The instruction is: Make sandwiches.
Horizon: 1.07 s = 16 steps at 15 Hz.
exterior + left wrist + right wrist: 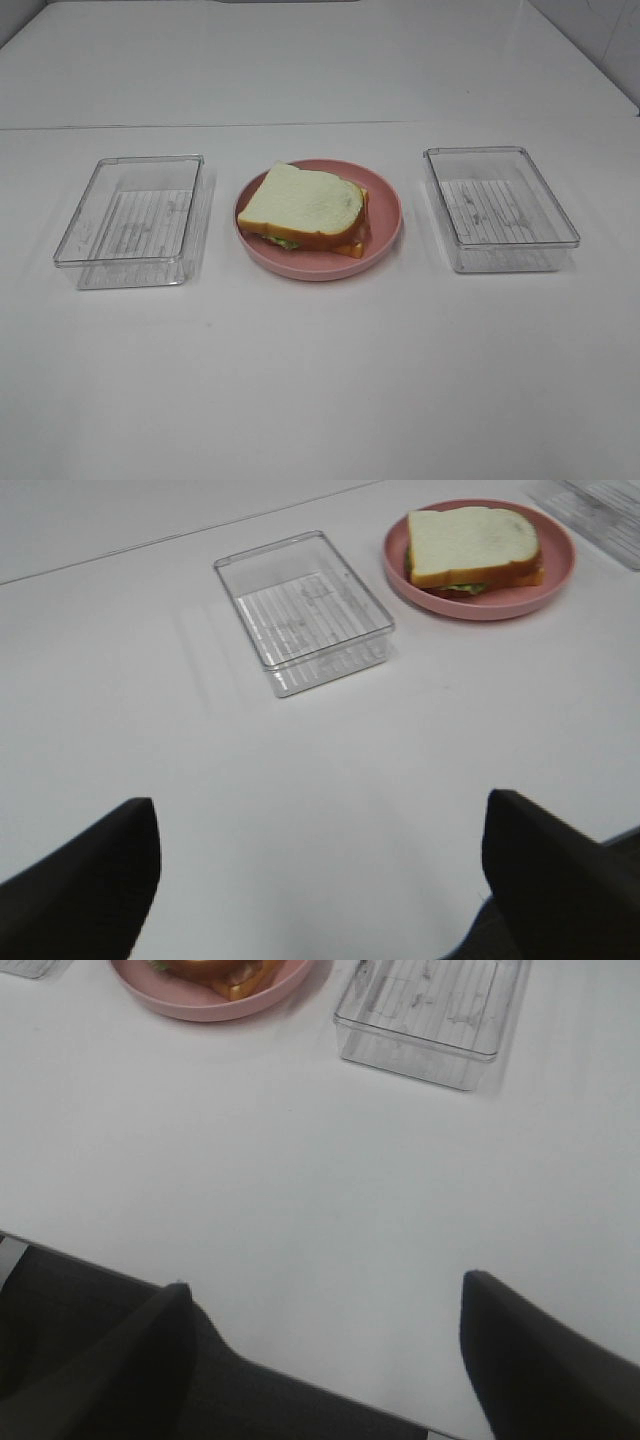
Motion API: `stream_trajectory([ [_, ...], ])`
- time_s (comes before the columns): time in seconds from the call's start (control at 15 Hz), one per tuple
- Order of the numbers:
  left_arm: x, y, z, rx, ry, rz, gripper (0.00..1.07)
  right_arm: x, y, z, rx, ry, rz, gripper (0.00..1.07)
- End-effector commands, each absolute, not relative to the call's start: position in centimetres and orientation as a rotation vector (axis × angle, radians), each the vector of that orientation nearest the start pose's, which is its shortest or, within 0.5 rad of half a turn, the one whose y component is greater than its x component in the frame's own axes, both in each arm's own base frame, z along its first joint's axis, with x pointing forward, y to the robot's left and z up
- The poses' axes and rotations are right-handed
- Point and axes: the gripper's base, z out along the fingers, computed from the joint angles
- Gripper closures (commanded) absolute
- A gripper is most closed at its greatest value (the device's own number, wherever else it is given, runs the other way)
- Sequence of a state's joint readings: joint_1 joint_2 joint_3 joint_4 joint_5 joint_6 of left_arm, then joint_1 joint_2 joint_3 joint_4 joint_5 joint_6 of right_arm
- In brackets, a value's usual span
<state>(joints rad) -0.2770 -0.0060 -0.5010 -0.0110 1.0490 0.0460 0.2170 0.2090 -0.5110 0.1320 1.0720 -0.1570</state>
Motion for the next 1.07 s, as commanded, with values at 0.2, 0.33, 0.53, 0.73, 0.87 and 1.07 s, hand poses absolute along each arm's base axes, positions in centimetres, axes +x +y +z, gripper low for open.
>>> stream_trajectory([
  [0.2,-0.8,-0.1,27.9,0.085,1.996,-0.014,0.24,0.6,1.1,27.9,-0.203,2.109,0.084,0.37],
  [0.33,-0.9,-0.2,27.9,0.037,1.994,0.017,0.24,-0.2,1.1,27.9,-0.186,2.056,0.075,0.37],
  [0.53,-0.9,-0.2,27.9,0.026,1.994,0.024,0.24,-1.0,1.2,27.9,-0.186,2.006,0.080,0.37],
  [0.73,-0.9,-0.2,27.9,0.026,1.994,0.024,0.24,-1.0,1.2,27.9,-0.186,2.006,0.084,0.37],
  [0.87,-0.9,-0.2,27.9,0.026,1.994,0.024,0.24,-1.0,1.2,27.9,-0.186,2.006,0.084,0.37],
  [1.07,-0.8,-0.2,27.9,0.026,1.996,0.024,0.24,-1.0,1.2,27.9,-0.186,2.006,0.084,0.37],
])
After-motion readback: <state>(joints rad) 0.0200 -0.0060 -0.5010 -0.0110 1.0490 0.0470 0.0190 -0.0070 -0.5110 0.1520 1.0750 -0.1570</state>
